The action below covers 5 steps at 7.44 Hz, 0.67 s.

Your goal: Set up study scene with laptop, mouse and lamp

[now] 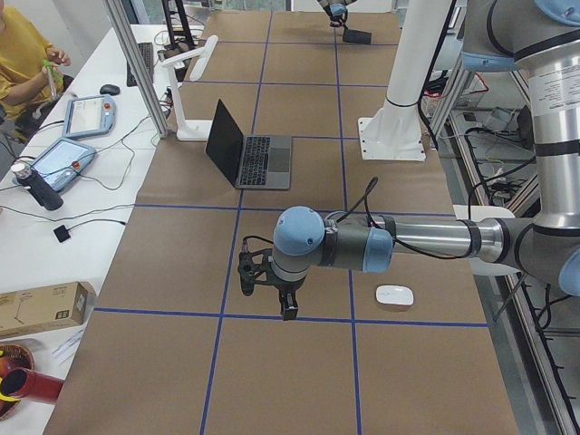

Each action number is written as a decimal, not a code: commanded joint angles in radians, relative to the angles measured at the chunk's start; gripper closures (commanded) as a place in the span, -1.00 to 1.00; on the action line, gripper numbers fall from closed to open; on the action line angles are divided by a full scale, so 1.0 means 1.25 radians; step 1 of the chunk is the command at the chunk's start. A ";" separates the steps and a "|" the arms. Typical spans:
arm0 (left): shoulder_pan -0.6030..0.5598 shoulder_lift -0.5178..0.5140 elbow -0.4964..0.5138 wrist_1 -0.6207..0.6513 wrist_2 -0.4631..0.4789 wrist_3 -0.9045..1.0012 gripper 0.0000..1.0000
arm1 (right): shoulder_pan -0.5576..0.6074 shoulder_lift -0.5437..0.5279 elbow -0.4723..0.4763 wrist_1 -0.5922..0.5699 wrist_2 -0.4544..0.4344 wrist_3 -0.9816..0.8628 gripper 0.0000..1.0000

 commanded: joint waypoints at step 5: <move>-0.001 0.000 0.006 0.001 -0.001 0.000 -1.00 | 0.000 0.121 0.183 0.007 0.091 0.179 1.00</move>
